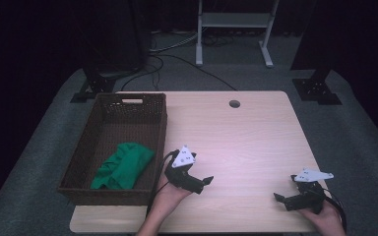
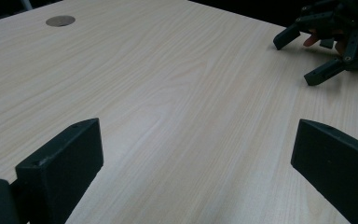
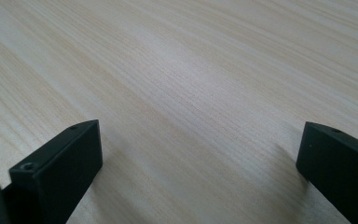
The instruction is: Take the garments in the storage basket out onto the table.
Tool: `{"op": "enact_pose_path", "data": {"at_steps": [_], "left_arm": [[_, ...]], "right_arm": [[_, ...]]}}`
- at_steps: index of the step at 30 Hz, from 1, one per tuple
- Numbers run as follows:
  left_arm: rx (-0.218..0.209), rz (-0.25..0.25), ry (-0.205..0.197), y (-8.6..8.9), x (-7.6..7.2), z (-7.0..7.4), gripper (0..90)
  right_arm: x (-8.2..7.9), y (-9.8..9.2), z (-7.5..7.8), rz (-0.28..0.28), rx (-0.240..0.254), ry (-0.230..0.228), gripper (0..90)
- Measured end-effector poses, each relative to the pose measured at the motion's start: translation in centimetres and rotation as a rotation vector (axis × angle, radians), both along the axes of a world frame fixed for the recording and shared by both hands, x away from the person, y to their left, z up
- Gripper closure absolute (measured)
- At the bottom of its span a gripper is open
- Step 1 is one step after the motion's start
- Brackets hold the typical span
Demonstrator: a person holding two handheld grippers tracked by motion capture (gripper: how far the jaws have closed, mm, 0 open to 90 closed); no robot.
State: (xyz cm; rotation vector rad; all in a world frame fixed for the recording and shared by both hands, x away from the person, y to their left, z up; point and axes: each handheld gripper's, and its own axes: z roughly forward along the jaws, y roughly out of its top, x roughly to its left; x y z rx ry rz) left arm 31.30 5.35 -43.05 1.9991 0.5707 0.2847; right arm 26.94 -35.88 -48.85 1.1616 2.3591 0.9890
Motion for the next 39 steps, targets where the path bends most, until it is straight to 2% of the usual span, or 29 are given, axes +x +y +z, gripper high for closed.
{"op": "enact_pose_path", "data": {"at_steps": [39], "left_arm": [[-0.016,-0.002,-0.005,-0.1,0.0,1.2,1.3]], "right_arm": [[0.0,0.0,0.0,0.000,0.000,0.000,0.0]]}}
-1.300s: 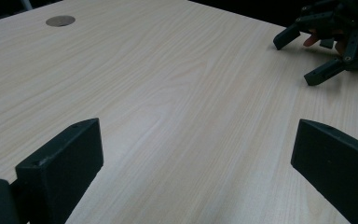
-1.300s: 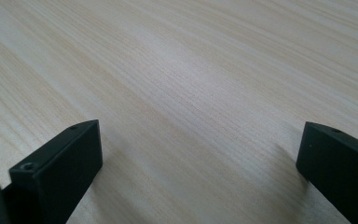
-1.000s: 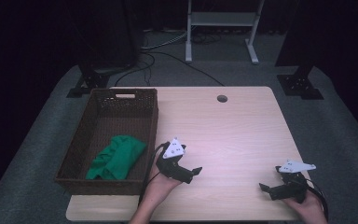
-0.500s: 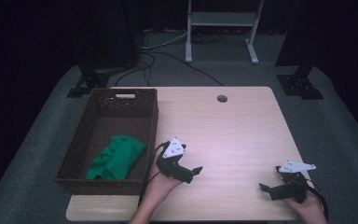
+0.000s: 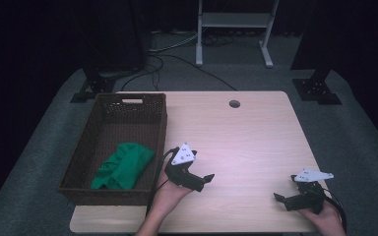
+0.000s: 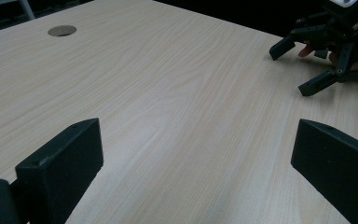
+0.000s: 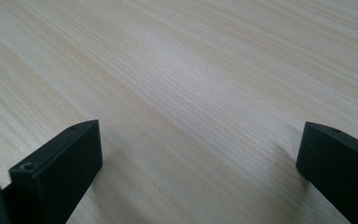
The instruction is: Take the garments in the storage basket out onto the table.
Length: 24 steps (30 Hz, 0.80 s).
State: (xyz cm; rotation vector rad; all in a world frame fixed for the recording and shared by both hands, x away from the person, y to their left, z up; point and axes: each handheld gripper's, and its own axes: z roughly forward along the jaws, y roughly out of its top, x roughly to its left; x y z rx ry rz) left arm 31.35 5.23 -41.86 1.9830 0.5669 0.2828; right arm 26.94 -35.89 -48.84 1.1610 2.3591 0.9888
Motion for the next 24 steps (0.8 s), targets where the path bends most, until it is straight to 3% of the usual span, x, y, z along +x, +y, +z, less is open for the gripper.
{"op": "enact_pose_path", "data": {"at_steps": [24], "left_arm": [[-0.017,-0.007,-0.004,0.02,0.06,0.95,1.3]], "right_arm": [[0.00,0.00,0.00,0.000,0.000,0.000,0.0]]}}
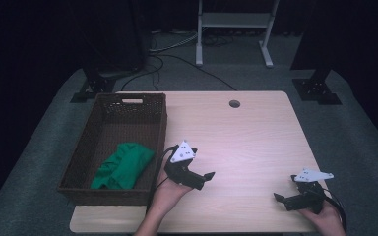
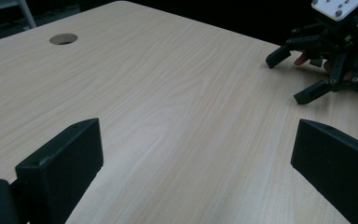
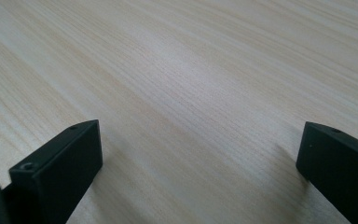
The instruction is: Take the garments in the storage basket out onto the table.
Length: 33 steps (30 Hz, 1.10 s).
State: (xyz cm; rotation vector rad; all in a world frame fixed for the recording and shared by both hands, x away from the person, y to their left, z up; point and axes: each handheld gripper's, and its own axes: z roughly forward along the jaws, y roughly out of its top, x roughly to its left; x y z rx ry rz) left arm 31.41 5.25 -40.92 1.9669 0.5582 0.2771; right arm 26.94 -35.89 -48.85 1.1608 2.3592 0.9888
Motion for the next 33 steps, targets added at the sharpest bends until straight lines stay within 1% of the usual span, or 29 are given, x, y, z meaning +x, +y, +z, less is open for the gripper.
{"op": "enact_pose_path", "data": {"at_steps": [5,16,19,22,28,33], "left_arm": [[0.003,-0.001,-0.003,-0.1,0.0,0.2,1.3],[-0.008,-0.006,-0.017,0.0,0.0,0.8,1.3],[-0.011,-0.007,-0.014,0.0,0.1,1.0,1.3],[-0.023,-0.008,-0.010,0.1,0.2,1.0,1.3],[-0.022,-0.012,-0.006,0.2,0.2,1.2,1.3],[-0.031,-0.013,-0.007,0.2,0.3,1.6,1.3]], "right_arm": [[0.0,0.0,0.0,0.000,0.000,0.000,0.0],[0.0,0.0,0.0,0.000,0.000,0.000,0.0],[0.0,0.0,0.0,-0.001,0.000,0.000,0.0],[0.0,0.0,0.0,0.000,0.000,0.000,0.0],[0.0,0.0,0.0,-0.001,0.000,0.000,0.0],[0.0,0.0,0.0,-0.001,0.000,0.000,0.0]]}}
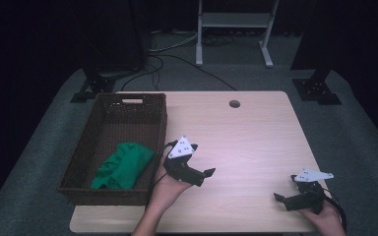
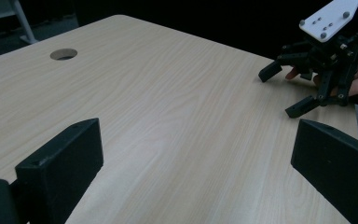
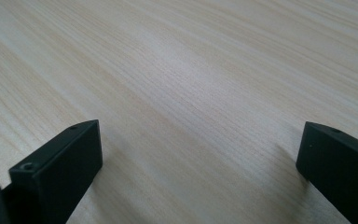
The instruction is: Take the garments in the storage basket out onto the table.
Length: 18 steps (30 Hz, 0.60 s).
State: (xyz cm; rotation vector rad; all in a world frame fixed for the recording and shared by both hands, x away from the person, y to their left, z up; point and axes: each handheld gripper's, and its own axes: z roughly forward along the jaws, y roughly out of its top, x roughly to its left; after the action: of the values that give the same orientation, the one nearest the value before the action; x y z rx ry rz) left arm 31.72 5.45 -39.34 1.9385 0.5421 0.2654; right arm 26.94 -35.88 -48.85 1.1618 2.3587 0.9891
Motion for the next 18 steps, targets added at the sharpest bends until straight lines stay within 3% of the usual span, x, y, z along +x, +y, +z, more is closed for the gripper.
{"op": "enact_pose_path", "data": {"at_steps": [18], "left_arm": [[0.014,-0.010,-0.018,-0.21,0.11,0.80,1.3]], "right_arm": [[0.00,0.00,0.00,0.000,0.000,0.000,0.0]]}}
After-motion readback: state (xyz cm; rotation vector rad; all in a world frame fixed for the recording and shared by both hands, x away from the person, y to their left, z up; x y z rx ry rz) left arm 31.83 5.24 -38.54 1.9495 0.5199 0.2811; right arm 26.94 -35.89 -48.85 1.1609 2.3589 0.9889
